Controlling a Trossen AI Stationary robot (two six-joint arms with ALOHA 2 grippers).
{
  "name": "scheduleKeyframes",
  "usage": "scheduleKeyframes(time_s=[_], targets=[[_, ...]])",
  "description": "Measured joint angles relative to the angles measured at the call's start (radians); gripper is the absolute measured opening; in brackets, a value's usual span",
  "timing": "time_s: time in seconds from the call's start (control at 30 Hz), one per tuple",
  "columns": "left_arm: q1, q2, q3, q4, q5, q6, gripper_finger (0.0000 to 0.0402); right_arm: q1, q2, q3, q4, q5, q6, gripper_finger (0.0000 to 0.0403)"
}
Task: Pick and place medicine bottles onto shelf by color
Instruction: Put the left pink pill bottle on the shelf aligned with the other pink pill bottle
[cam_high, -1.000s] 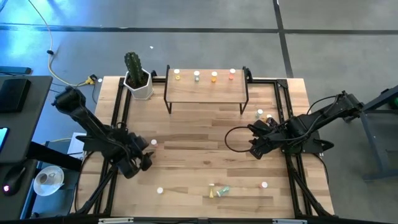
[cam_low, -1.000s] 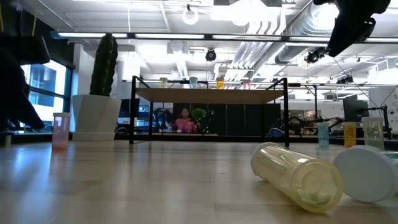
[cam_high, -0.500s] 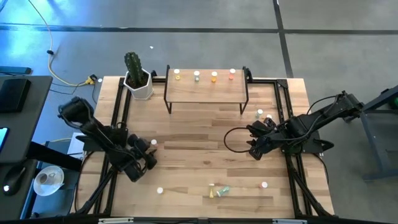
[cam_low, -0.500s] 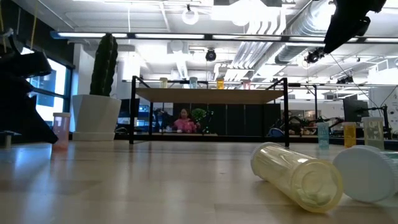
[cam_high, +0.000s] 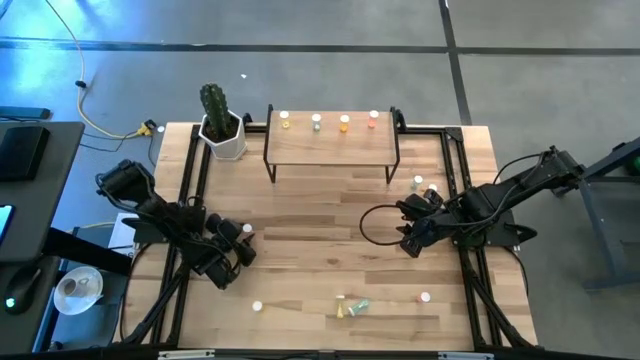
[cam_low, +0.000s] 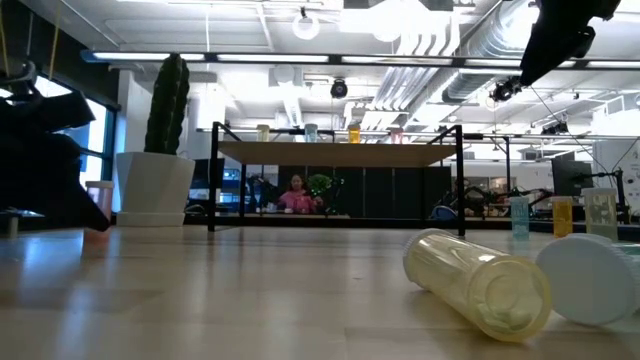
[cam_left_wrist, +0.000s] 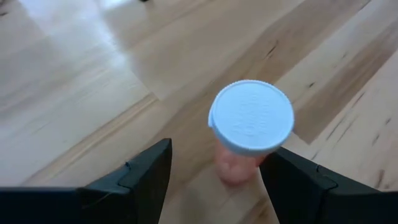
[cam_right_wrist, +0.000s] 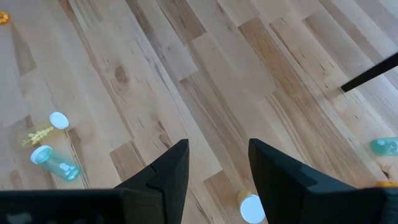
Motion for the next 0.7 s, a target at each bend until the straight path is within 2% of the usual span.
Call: scheduleKeyframes(time_s=[0.2, 0.7], targets=[[0.023, 0.0, 0.0, 0.001, 0.014, 0.028, 0.0216, 0.0, 0.0, 0.0, 0.0, 0.0, 0.0, 0.0158], [0.026, 0.0, 0.0, 0.013, 0.008, 0.043, 0.0105, 0.0, 0.0, 0.0, 0.05, 0.0, -0.001, 0.0158]])
